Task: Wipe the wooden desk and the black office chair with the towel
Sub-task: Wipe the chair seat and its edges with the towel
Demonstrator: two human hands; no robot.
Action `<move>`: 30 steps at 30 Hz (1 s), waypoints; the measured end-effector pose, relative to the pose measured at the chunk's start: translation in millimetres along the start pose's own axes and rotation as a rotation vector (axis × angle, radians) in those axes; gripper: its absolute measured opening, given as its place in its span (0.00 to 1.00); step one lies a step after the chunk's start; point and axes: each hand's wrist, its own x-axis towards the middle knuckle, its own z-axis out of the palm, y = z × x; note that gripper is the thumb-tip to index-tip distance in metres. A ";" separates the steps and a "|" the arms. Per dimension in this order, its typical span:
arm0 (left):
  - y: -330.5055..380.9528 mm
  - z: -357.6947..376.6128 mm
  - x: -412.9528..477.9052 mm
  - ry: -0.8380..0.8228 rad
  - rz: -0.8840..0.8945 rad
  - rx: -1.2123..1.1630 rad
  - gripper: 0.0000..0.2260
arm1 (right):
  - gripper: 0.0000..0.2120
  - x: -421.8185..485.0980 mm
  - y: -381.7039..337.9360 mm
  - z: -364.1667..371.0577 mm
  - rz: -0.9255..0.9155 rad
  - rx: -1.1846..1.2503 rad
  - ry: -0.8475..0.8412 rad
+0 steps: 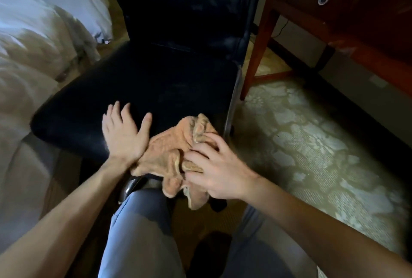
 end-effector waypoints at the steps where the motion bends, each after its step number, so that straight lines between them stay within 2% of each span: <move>1: -2.6 -1.6 4.2 -0.060 -0.028 -0.019 0.38 | 0.11 -11.6 5.9 0.8 0.018 -0.001 0.013; 4: -7.4 -9.7 11.9 -0.229 -0.069 -0.118 0.36 | 0.15 -31.4 17.6 6.1 0.072 0.034 0.049; 6: -8.6 -13.9 14.3 -0.256 -0.071 -0.081 0.33 | 0.16 -34.3 17.5 3.6 0.074 0.053 0.091; 10: -15.5 -14.8 21.4 -0.142 -0.053 0.048 0.29 | 0.17 -21.0 1.6 -13.6 0.108 0.157 0.258; 12: -14.5 -16.4 25.1 -0.082 -0.060 0.084 0.30 | 0.18 -7.5 -4.8 -20.6 0.129 0.204 0.276; 15: 9.2 -15.0 18.8 -0.050 0.091 0.085 0.33 | 0.25 0.0 -1.5 -22.8 0.146 0.171 0.060; 18: 30.4 -4.3 13.2 -0.133 0.221 0.040 0.30 | 0.29 3.6 -2.8 -21.5 0.126 0.126 -0.129; 21: 35.0 -3.6 16.7 -0.223 0.176 0.024 0.34 | 0.28 19.6 -10.5 -19.5 0.127 0.122 -0.151; 23: 29.3 -12.2 27.0 -0.354 0.105 -0.111 0.35 | 0.33 33.1 -15.6 -17.0 0.150 0.164 -0.143; 25: 16.0 -23.0 36.9 -0.533 -0.102 -0.347 0.35 | 0.35 36.6 -16.8 -13.8 0.141 0.216 -0.077; 27: -2.2 -28.3 45.5 -0.627 -0.263 -0.481 0.39 | 0.34 26.5 -6.9 -9.2 0.137 0.252 -0.013; 28: -6.6 -29.6 47.5 -0.635 -0.279 -0.477 0.39 | 0.33 17.4 6.6 -6.6 0.175 0.246 -0.020; 30: -8.0 -29.3 46.9 -0.603 -0.214 -0.438 0.38 | 0.30 -6.1 50.6 -4.5 0.385 0.204 -0.087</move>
